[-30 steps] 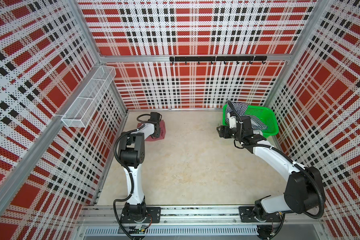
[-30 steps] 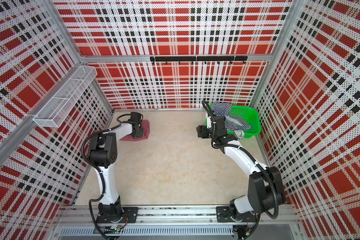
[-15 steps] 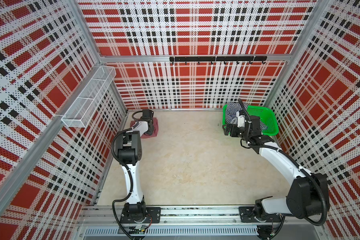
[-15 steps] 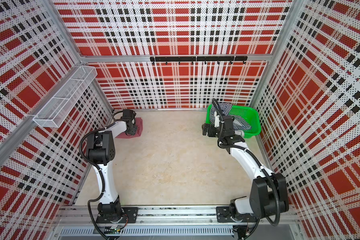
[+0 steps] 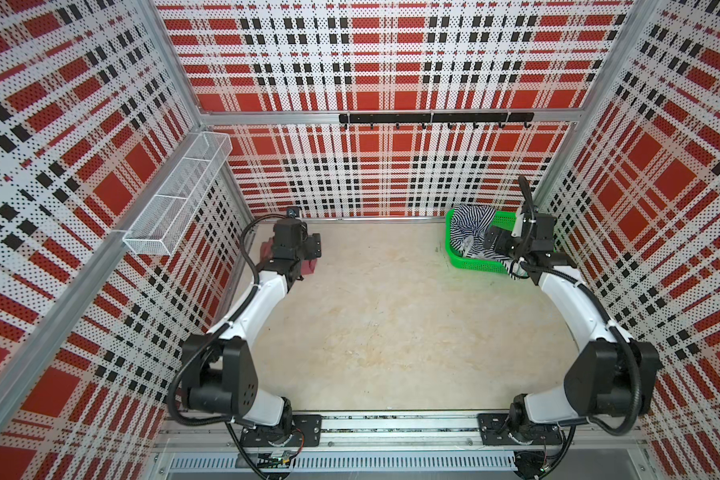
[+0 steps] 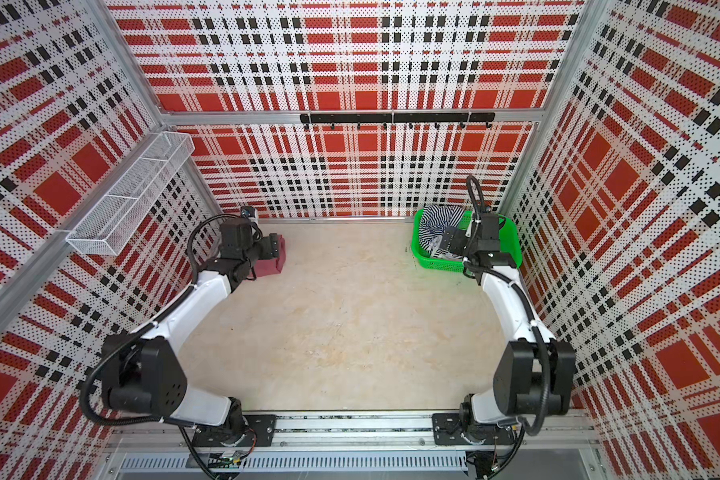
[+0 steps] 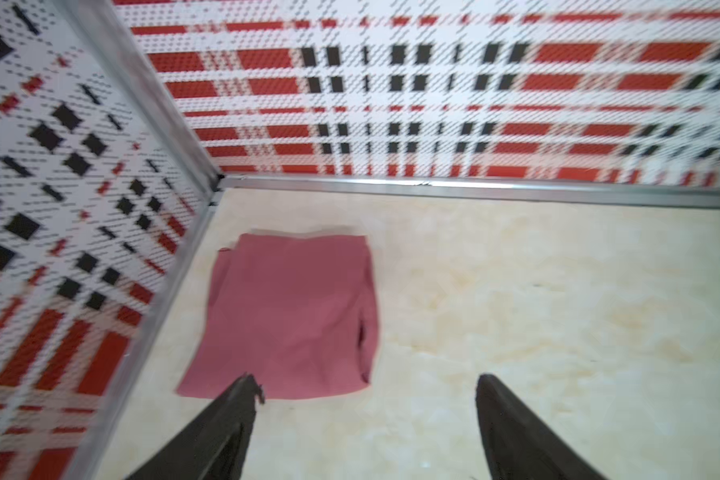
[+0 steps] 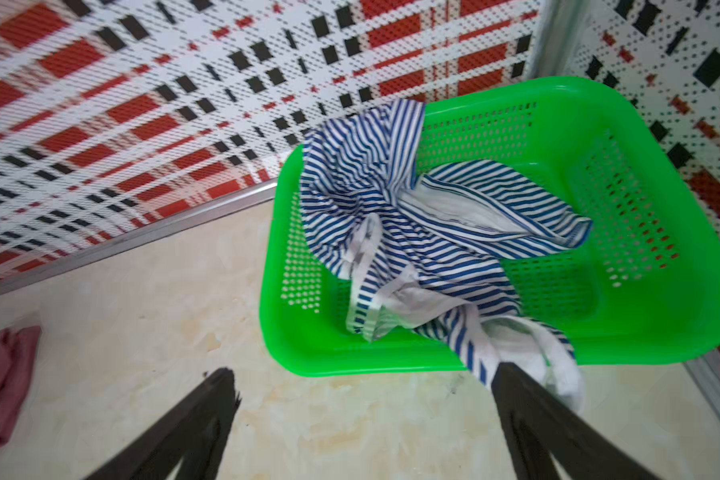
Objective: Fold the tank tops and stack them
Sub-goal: 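Grasp the striped top in the basket with right gripper while left withdraws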
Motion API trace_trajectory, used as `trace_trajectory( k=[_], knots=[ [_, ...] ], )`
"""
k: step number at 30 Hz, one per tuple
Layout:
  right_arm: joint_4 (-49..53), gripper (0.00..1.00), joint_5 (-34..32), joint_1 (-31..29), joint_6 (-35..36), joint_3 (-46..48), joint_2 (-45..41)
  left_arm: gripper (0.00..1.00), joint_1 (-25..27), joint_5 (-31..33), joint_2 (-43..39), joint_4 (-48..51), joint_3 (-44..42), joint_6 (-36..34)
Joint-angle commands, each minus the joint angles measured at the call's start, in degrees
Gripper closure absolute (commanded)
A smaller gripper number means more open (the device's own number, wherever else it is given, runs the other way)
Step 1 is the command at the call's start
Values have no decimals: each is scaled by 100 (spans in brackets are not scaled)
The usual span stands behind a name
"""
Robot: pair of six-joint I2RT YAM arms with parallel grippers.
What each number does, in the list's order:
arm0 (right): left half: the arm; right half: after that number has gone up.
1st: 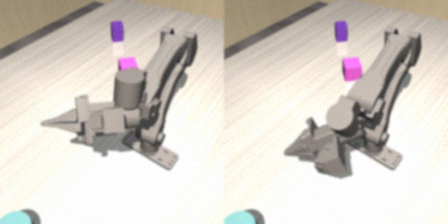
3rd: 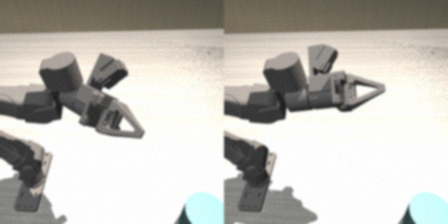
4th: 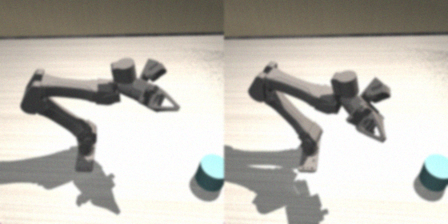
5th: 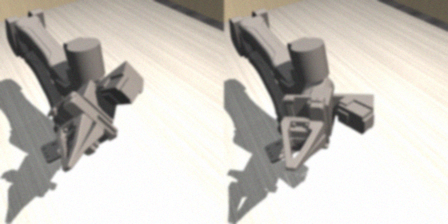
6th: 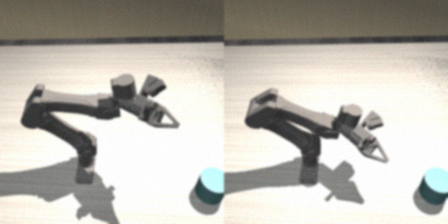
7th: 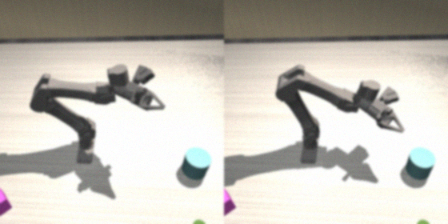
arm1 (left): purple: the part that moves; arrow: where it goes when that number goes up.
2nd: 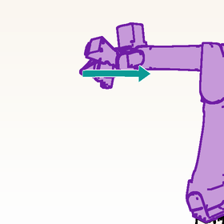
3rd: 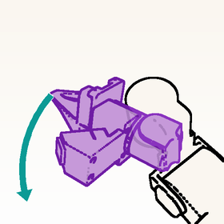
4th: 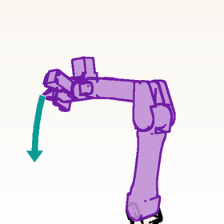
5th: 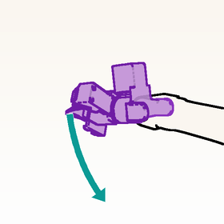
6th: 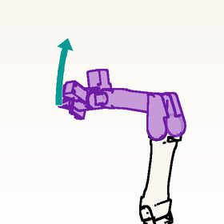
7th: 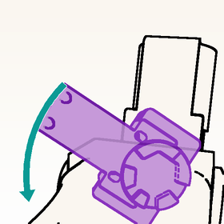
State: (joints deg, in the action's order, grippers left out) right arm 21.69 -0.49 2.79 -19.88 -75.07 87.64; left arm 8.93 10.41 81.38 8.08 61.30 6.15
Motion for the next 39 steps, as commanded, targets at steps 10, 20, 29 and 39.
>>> trace_trajectory(
  k=[10, 20, 29, 39],
  knots=[
    [1227, 3, 128, 187, 46, -3746, 3879, 24, 1681, 6, -1895, -735, -1893, 1914],
    [1054, 15, 648, 187, -578, -5159, 5540, 26, 2284, 654, -2745, -290, -2439, 2491],
    [589, 99, 638, 196, -319, -4523, 4453, 28, 2144, 753, -2946, -120, -2500, 2602],
    [1034, 100, 895, -101, 336, -4430, 2197, 28, 1742, 446, -2759, -303, -2263, 2436]
  ],
)
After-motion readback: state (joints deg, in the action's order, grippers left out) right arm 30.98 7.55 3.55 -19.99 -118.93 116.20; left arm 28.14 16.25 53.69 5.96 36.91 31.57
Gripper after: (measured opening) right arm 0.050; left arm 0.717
